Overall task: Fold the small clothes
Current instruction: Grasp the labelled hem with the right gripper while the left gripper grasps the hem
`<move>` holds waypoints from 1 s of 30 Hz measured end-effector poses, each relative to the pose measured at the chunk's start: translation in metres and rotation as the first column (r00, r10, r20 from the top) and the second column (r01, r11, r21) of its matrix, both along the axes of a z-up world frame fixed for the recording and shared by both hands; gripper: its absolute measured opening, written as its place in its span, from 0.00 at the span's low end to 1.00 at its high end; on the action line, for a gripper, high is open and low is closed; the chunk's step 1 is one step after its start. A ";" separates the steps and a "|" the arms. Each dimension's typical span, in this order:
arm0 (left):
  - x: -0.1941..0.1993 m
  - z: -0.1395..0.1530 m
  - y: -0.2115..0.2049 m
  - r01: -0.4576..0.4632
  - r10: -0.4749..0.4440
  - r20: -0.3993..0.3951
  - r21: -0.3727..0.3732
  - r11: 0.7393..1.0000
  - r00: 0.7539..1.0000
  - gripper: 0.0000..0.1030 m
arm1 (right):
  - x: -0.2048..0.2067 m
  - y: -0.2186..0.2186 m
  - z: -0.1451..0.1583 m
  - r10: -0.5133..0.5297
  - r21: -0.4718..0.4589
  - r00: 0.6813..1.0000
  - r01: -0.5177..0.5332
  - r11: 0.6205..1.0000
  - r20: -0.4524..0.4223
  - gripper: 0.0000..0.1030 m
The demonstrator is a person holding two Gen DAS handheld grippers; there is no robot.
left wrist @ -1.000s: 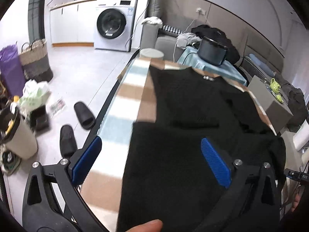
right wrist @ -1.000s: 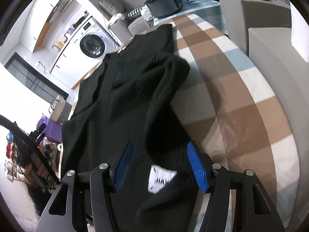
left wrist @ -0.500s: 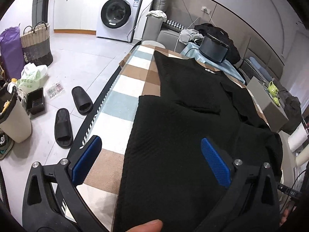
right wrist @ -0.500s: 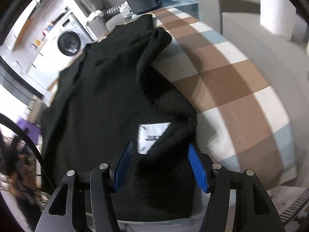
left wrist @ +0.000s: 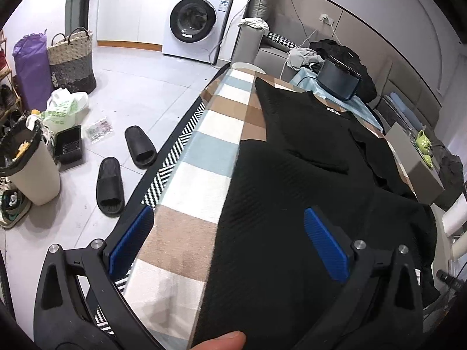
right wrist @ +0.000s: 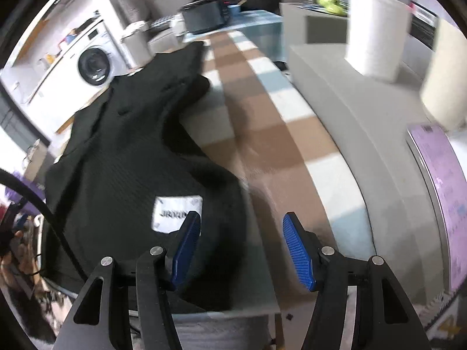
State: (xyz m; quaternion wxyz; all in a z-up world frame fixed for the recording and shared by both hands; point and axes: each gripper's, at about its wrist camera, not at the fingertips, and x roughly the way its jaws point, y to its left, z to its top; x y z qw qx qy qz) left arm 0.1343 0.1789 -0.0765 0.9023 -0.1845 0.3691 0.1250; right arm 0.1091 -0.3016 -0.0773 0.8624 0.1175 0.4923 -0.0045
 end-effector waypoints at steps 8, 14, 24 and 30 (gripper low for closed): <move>-0.002 -0.006 -0.002 -0.017 0.017 -0.041 -0.005 1.000 0.999 0.99 | 0.038 0.004 -0.004 0.079 0.038 0.996 -0.080 0.996 0.028 0.60; 0.010 -0.026 -0.002 0.005 -0.008 -0.133 -0.025 1.000 0.991 0.99 | 0.075 0.026 -0.014 0.185 0.116 0.982 -0.189 0.975 0.044 0.60; 0.055 -0.057 -0.005 0.062 -0.073 -0.193 -0.061 0.996 0.979 0.70 | 0.090 0.031 -0.023 0.204 0.189 0.978 -0.210 0.959 0.049 0.60; 0.077 -0.060 -0.013 0.095 -0.097 -0.195 -0.018 0.995 0.976 0.20 | 0.091 0.038 -0.024 0.235 0.170 0.971 -0.239 0.956 0.048 0.58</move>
